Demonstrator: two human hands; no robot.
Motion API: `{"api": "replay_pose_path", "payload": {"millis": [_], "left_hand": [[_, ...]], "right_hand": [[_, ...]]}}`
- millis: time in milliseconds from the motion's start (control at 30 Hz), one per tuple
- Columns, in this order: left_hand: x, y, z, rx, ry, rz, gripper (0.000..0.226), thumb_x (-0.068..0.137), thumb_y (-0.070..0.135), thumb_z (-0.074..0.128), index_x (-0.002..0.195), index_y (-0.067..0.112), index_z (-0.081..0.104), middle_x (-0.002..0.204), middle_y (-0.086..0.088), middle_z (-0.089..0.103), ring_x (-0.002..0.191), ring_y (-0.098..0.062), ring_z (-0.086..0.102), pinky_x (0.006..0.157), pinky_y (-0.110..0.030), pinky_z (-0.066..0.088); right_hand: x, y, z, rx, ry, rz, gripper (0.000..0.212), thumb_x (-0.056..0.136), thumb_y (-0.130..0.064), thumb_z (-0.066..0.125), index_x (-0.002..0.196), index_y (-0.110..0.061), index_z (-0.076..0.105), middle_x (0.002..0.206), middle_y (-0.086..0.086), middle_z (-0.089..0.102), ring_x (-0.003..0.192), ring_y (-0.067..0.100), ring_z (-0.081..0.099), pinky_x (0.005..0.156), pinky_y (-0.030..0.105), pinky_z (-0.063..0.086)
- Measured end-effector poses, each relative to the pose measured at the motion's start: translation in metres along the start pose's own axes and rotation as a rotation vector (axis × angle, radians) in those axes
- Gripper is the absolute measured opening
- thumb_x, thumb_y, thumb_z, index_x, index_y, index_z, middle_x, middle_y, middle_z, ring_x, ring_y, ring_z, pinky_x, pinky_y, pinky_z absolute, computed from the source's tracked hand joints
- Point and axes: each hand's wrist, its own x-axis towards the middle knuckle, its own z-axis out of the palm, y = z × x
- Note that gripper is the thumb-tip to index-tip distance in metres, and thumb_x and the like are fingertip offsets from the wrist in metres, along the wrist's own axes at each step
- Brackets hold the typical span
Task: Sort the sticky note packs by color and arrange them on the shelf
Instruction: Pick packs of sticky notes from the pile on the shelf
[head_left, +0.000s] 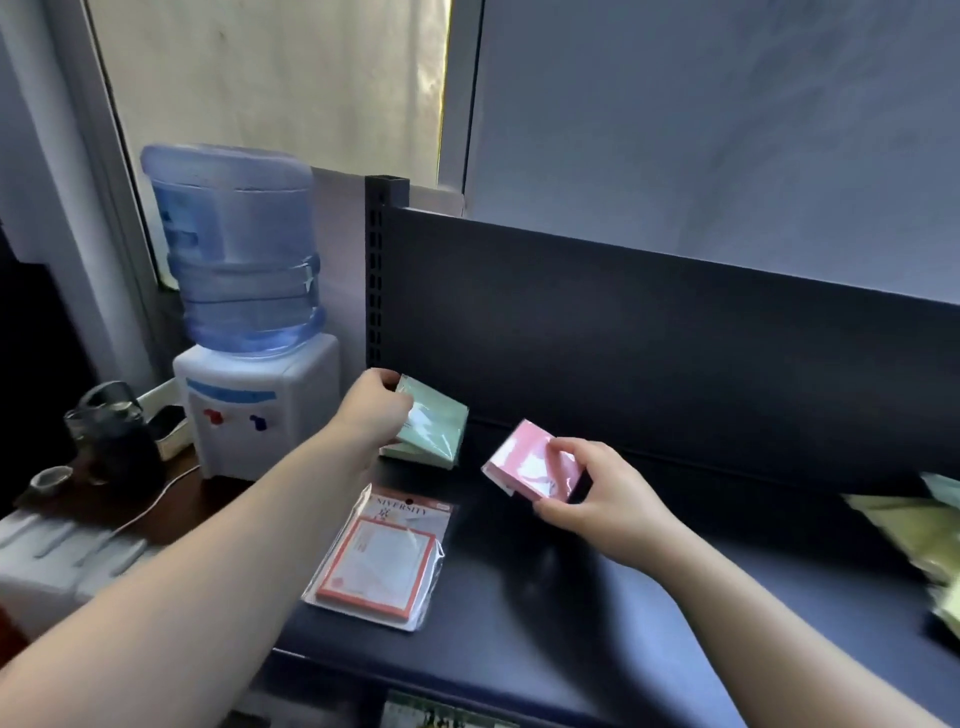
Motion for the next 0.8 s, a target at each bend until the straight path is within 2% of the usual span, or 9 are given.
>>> {"api": "replay_pose_path", "payload": {"millis": [100, 167, 233, 300, 367, 433, 500, 700, 800], "left_hand": [[0.024, -0.018, 0.003, 0.074, -0.002, 0.005, 0.037, 0.072, 0.014, 0.047, 0.108, 0.015, 0.054, 0.103, -0.011, 0.065, 0.090, -0.029, 0.065, 0.083, -0.048, 0.056], [0.021, -0.017, 0.003, 0.136, 0.017, -0.006, 0.040, 0.079, 0.010, 0.046, 0.118, 0.014, 0.051, 0.111, -0.011, 0.063, 0.096, -0.029, 0.062, 0.086, -0.043, 0.054], [0.018, -0.018, 0.003, 0.242, 0.040, -0.009, 0.049, 0.085, 0.008, 0.048, 0.134, 0.012, 0.042, 0.126, -0.012, 0.055, 0.112, -0.030, 0.054, 0.094, -0.038, 0.047], [0.018, -0.019, 0.003, 0.476, 0.048, 0.005, 0.062, 0.086, 0.014, 0.053, 0.144, 0.014, 0.031, 0.140, -0.015, 0.042, 0.128, -0.034, 0.040, 0.104, -0.040, 0.037], [0.015, -0.019, 0.003, 0.680, 0.015, 0.043, 0.068, 0.085, 0.022, 0.058, 0.146, 0.020, 0.028, 0.143, -0.015, 0.032, 0.133, -0.036, 0.028, 0.108, -0.042, 0.031], [0.012, -0.022, 0.006, 0.786, -0.055, 0.092, 0.065, 0.084, 0.028, 0.060, 0.143, 0.026, 0.033, 0.142, -0.012, 0.031, 0.132, -0.034, 0.026, 0.108, -0.042, 0.031], [0.009, -0.025, 0.010, 0.882, -0.106, 0.140, 0.054, 0.086, 0.033, 0.058, 0.138, 0.030, 0.042, 0.141, -0.008, 0.035, 0.131, -0.031, 0.029, 0.107, -0.041, 0.032], [0.003, -0.019, 0.018, 1.019, -0.092, 0.216, 0.045, 0.092, 0.035, 0.049, 0.137, 0.031, 0.044, 0.142, -0.005, 0.037, 0.130, -0.030, 0.032, 0.106, -0.040, 0.030], [-0.006, -0.010, 0.027, 1.060, -0.079, 0.301, 0.048, 0.092, 0.036, 0.048, 0.139, 0.031, 0.042, 0.144, -0.005, 0.036, 0.131, -0.030, 0.032, 0.107, -0.039, 0.029]], "right_hand": [[0.015, -0.004, 0.002, -0.021, 0.018, -0.015, 0.064, 0.074, -0.032, 0.073, 0.133, -0.031, 0.046, 0.123, -0.015, 0.043, 0.107, 0.002, 0.045, 0.085, 0.014, 0.033], [0.025, -0.005, 0.003, -0.038, 0.008, -0.038, 0.064, 0.075, -0.029, 0.073, 0.134, -0.028, 0.046, 0.126, -0.014, 0.043, 0.112, 0.002, 0.044, 0.089, 0.013, 0.031], [0.036, -0.002, 0.006, -0.100, -0.029, -0.069, 0.063, 0.077, -0.026, 0.072, 0.135, -0.026, 0.047, 0.136, -0.009, 0.041, 0.127, 0.007, 0.040, 0.096, 0.012, 0.027], [0.046, 0.003, 0.011, -0.206, -0.091, -0.084, 0.058, 0.082, -0.023, 0.068, 0.136, -0.025, 0.048, 0.149, -0.001, 0.033, 0.140, 0.013, 0.028, 0.106, 0.013, 0.020], [0.053, 0.010, 0.019, -0.299, -0.143, -0.083, 0.047, 0.087, -0.024, 0.063, 0.133, -0.023, 0.053, 0.150, 0.002, 0.035, 0.141, 0.016, 0.026, 0.108, 0.014, 0.017], [0.055, 0.015, 0.029, -0.340, -0.146, -0.079, 0.040, 0.089, -0.026, 0.061, 0.128, -0.022, 0.058, 0.142, 0.000, 0.047, 0.131, 0.015, 0.041, 0.105, 0.016, 0.026], [0.056, 0.017, 0.035, -0.337, -0.116, -0.080, 0.037, 0.091, -0.026, 0.058, 0.128, -0.022, 0.058, 0.136, -0.001, 0.053, 0.123, 0.014, 0.049, 0.100, 0.018, 0.034], [0.048, 0.020, 0.039, -0.342, -0.119, -0.103, 0.042, 0.098, -0.027, 0.046, 0.139, -0.022, 0.046, 0.152, 0.001, 0.035, 0.142, 0.015, 0.026, 0.112, 0.017, 0.014], [0.030, 0.025, 0.023, -0.300, -0.105, -0.080, 0.045, 0.095, -0.031, 0.050, 0.139, -0.022, 0.046, 0.147, -0.002, 0.041, 0.138, 0.016, 0.032, 0.111, 0.022, 0.023]]}}
